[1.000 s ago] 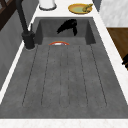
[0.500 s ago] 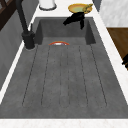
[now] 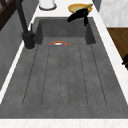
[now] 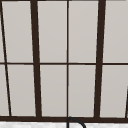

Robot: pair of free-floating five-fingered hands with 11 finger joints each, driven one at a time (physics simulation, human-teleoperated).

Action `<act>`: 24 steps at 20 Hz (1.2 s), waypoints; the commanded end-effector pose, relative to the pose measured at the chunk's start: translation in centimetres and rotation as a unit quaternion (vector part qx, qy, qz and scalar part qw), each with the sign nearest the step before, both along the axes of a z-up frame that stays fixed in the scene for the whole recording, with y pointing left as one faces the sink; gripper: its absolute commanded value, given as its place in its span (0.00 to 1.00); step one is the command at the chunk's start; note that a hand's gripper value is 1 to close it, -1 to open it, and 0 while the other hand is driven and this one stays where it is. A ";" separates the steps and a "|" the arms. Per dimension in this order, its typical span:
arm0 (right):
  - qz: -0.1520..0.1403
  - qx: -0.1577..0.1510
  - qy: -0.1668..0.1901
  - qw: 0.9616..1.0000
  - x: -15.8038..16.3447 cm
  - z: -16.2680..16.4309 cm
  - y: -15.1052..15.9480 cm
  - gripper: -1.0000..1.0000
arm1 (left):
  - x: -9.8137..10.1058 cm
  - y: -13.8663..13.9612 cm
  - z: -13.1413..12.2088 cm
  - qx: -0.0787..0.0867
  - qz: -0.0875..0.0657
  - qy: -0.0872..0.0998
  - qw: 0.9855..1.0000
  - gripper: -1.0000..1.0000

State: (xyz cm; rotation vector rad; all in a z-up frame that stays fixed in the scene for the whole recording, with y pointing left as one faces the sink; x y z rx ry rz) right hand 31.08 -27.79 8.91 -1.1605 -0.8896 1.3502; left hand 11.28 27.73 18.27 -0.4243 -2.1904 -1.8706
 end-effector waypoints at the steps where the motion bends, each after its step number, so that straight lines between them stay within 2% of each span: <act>1: 0.016 0.014 -0.003 1.000 -1.0 1.4 0.0 0.00 | 0.0 0.0 0.0 0.000 0.000 0.000 1.000 0.50; 11: 0.009 0.017 -0.010 1.000 -8.6 3.5 -0.3 0.00 | 0.0 0.0 0.0 0.000 0.000 0.000 1.000 0.50; 21: 0.003 0.027 -0.022 0.999 -16.8 3.9 -1.7 0.00 | 0.0 0.0 0.0 0.000 0.000 0.000 1.000 0.50; 24: 0.004 0.019 -0.015 1.000 -16.9 3.8 -1.1 0.00 | 0.0 0.0 0.0 0.000 0.000 0.000 1.000 0.50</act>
